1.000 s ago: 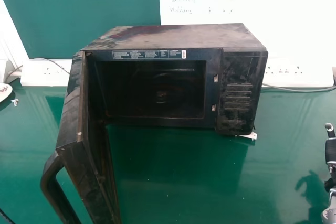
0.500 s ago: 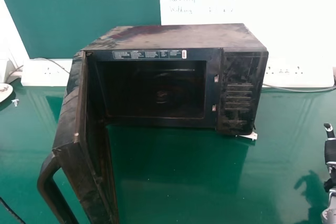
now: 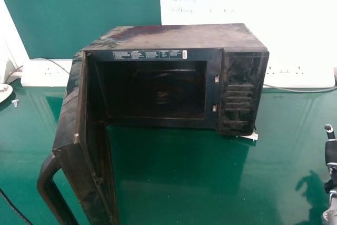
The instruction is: Open the door of oven
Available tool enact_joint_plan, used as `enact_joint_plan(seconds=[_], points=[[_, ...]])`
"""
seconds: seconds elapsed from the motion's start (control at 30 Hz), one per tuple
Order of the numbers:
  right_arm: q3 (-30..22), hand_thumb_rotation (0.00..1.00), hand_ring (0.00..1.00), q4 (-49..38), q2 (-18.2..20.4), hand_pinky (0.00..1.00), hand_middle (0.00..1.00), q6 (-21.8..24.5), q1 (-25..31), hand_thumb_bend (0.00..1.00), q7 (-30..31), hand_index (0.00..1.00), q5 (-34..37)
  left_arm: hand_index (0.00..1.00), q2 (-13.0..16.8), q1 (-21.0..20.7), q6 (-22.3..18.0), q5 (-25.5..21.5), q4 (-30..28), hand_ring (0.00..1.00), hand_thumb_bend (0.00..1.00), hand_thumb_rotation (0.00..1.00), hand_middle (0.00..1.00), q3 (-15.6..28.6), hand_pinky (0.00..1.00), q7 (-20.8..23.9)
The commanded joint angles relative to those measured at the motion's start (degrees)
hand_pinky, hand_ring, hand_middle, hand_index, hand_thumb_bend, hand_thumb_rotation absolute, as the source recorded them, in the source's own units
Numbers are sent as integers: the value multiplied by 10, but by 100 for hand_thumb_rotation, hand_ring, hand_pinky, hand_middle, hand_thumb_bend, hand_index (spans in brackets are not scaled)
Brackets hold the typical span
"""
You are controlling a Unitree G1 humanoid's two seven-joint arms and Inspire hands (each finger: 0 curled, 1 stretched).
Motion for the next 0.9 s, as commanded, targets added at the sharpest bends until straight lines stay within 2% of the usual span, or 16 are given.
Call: enact_joint_plan(seconds=[0.0, 0.07, 0.13, 0.2, 0.37, 0.47, 0.73, 0.87], points=[[1, 91, 69, 0, 2, 57, 79, 0, -2, 100, 4, 83, 2, 47, -9, 4, -3, 11, -11, 33, 81, 68, 44, -2, 21, 7], [0, 91, 68, 3, 1, 56, 79, -1, -3, 100, 4, 82, 2, 47, -12, 4, -4, 11, -15, 32, 80, 66, 44, -1, 20, 19], [0, 91, 67, 3, 1, 56, 78, 0, -3, 100, 4, 82, 2, 47, -16, 4, -4, 10, -19, 26, 80, 65, 38, 1, 14, 30], [1, 91, 67, 5, 0, 55, 77, -1, -4, 100, 4, 82, 1, 47, -18, 7, 3, 11, -24, 29, 78, 70, 41, 0, 16, 28], [2, 91, 67, 1, 3, 55, 78, 0, -4, 100, 3, 82, 1, 47, -16, 10, 4, 16, -31, 34, 77, 75, 45, -3, 21, 17], [0, 91, 68, 7, -1, 56, 78, -1, -5, 100, 4, 82, 2, 47, -10, 9, 1, 20, -28, 34, 77, 75, 45, -2, 22, 11], [1, 90, 66, 10, -3, 55, 76, -2, -4, 100, 8, 82, 1, 47, -21, 13, -3, 19, -45, 31, 76, 75, 44, 0, 18, 21], [-1, 92, 68, 11, -3, 55, 78, 0, -4, 100, 12, 81, 3, 47, -19, 14, 8, 18, -46, 34, 77, 78, 45, -3, 20, 13]])
